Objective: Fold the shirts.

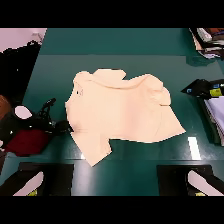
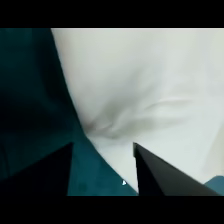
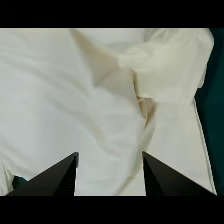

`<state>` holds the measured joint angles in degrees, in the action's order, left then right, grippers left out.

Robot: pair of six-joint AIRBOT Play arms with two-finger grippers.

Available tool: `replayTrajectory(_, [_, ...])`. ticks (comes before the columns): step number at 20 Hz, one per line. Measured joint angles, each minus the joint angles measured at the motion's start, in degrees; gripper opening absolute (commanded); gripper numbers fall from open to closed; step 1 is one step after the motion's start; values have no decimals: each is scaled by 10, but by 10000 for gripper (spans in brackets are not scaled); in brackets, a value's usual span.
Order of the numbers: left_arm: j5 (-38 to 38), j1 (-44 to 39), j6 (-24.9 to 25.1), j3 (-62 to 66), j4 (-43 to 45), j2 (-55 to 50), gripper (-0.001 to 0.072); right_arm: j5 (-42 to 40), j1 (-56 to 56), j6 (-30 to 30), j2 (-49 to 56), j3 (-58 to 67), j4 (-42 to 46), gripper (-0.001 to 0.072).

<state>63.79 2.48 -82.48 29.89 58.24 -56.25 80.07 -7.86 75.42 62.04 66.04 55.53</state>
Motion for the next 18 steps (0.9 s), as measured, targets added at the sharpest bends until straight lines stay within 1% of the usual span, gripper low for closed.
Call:
replayTrajectory(2, [-19, 0, 0, -16, -16, 2, 453, -5, -7, 0, -18, -9, -1, 450])
replayTrajectory(3, [-29, 0, 0, -22, -23, 3, 433, -5, -9, -1, -24, -12, 0, 450])
replayTrajectory(4, [-39, 0, 0, -26, -32, 3, 269, -6, -10, -1, -29, -14, -1, 450])
replayTrajectory(5, [-53, 0, 0, -29, -34, 3, 134, -5, -11, -1, -32, -16, -1, 450])
replayTrajectory(6, [-65, 0, 0, -31, -39, 3, 24, -3, -12, -1, -34, -17, 0, 450])
replayTrajectory(8, [-80, 0, 2, -29, -56, 3, 25, 7, -14, -5, -37, -19, 0, 450])
replayTrajectory(11, [-77, 0, 11, -3, -68, 9, 25, 25, -35, -7, -46, -48, 14, 450])
replayTrajectory(13, [-67, 0, 20, 23, -73, 16, 25, 28, -68, -8, -58, -94, 36, 456])
replayTrajectory(14, [-61, 0, 23, 37, -73, 19, 25, 30, -88, -8, -63, -122, 47, 501])
replayTrajectory(15, [-57, 0, 26, 49, -74, 21, 26, 32, -111, -8, -67, -154, 61, 511])
replayTrajectory(18, [-52, 0, 31, 71, -76, 26, 25, 32, -177, -10, -63, -245, 84, 498])
